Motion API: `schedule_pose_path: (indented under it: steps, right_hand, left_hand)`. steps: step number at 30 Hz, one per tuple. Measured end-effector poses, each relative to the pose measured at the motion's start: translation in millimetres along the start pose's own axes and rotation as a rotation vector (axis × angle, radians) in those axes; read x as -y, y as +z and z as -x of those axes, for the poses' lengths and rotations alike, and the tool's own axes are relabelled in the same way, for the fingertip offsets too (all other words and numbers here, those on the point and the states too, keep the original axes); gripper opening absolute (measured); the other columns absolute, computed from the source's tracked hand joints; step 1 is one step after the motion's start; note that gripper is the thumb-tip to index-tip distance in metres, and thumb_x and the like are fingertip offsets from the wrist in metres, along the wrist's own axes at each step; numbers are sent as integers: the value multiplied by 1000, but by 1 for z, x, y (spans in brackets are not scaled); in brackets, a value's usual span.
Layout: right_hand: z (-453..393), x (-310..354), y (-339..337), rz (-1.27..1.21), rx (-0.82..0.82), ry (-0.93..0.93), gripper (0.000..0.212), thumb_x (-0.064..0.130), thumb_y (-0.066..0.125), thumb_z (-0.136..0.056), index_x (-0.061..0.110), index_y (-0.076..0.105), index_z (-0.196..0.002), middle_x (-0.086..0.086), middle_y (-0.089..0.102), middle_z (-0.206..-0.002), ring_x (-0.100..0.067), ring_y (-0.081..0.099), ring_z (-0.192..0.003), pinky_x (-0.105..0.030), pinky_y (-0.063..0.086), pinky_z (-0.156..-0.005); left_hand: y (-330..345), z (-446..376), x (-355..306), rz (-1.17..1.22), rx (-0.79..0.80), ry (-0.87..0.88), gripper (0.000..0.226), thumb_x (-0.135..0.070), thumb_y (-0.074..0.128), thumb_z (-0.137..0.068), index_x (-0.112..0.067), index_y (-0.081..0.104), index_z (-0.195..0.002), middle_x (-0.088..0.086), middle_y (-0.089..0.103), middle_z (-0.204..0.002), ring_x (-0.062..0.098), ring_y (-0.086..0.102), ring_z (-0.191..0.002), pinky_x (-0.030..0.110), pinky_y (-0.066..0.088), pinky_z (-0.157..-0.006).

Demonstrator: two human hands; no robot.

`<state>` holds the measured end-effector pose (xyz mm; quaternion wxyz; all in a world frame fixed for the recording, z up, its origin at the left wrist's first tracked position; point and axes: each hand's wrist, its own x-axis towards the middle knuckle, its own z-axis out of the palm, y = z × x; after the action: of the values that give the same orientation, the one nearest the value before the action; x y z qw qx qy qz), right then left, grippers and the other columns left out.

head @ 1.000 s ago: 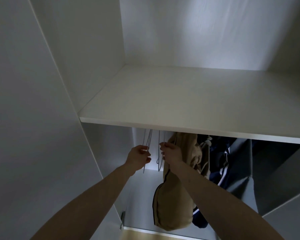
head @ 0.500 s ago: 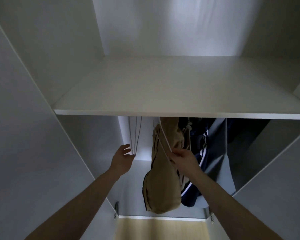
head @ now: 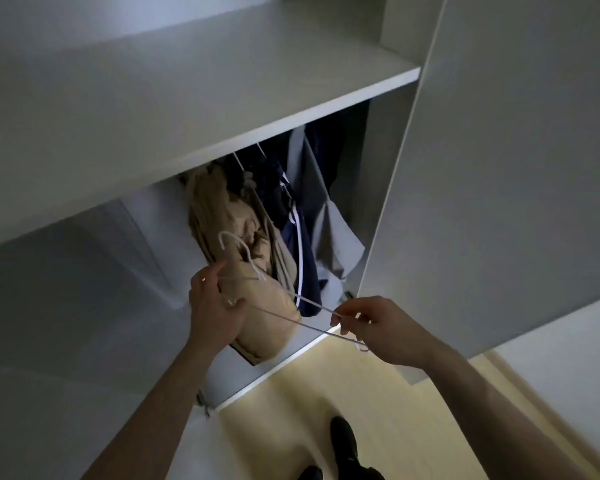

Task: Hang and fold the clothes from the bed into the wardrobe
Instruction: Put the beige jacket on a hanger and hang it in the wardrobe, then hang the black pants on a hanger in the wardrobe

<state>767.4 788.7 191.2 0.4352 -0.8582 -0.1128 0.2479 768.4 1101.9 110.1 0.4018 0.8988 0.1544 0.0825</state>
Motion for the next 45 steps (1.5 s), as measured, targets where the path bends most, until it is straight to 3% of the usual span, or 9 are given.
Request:
schedule_pose_path:
  steps: [3, 6, 14, 19, 22, 28, 34, 40, 45]
  right_hand:
    - [47, -18, 9, 23, -78, 72, 29, 23, 54, -104, 38, 73, -88, 14, 73, -89, 0, 61, -70, -15, 42, -62]
    - [99, -34, 18, 14, -183, 163, 30, 25, 52, -104, 39, 73, -87, 16, 72, -86, -5, 61, -70, -16, 45, -60]
    - [248, -84, 45, -93, -533, 445, 29, 30, 54, -104, 42, 75, -89, 22, 72, -85, -25, 63, -76, -21, 44, -51]
    - [347, -116, 69, -160, -767, 576, 28, 25, 58, -102, 42, 76, -90, 25, 72, -83, -3, 61, -71, -14, 44, -55]
    - [409, -135, 84, -211, -904, 637, 26, 24, 61, -99, 43, 75, -89, 24, 73, -83, 1, 64, -79, -13, 47, -60]
    - [547, -185, 124, -311, -1173, 744, 10, 41, 69, -94, 46, 76, -91, 19, 75, -82, -6, 64, -69, -19, 47, -55]
    - [693, -232, 172, -350, -1368, 838, 8, 44, 70, -93, 49, 75, -89, 17, 73, -76, -5, 58, -57, -20, 47, -51]
    - [820, -256, 213, -378, -1531, 953, 7, 43, 72, -91, 47, 76, -87, 13, 73, -73, -21, 67, -58, -36, 56, -52]
    - [893, -281, 234, -395, -1669, 1007, 12, 38, 75, -91, 48, 74, -83, 13, 72, -72, -6, 64, -70, -33, 53, -71]
  left_hand:
    - [14, 1, -3, -267, 130, 128, 29, -20, 77, -84, -24, 68, -111, 6, 62, -123, 32, 52, -116, 43, 44, -97]
    - [24, 20, 1, -276, 225, 143, 4, -28, 68, -93, -25, 70, -92, -3, 69, -104, 20, 53, -97, 37, 43, -85]
    - [51, 83, -18, -91, 601, 218, 18, -37, 64, -96, -26, 66, -82, -18, 68, -79, 16, 64, -80, 35, 51, -71]
    - [97, 130, -87, 9, 752, 361, 9, -27, 69, -95, -25, 71, -86, -18, 72, -85, 5, 67, -84, 32, 53, -77]
    - [129, 175, -138, 71, 855, 423, 8, -20, 72, -93, -18, 72, -86, -5, 75, -85, 15, 70, -89, 37, 53, -86]
    - [180, 310, -226, 202, 964, 616, 6, -24, 75, -87, -29, 74, -83, -11, 74, -81, 3, 67, -79, 14, 46, -70]
    - [225, 488, -273, 242, 1111, 688, 6, -32, 71, -79, -29, 74, -83, -12, 74, -83, 5, 67, -86, 30, 51, -76]
    - [265, 623, -297, 190, 1273, 740, 18, -17, 78, -86, -35, 73, -81, -13, 75, -82, 0, 68, -81, 16, 48, -71]
    - [299, 708, -333, 129, 1401, 814, 18, -20, 78, -87, -36, 73, -82, -13, 74, -82, -1, 65, -74, 15, 47, -68]
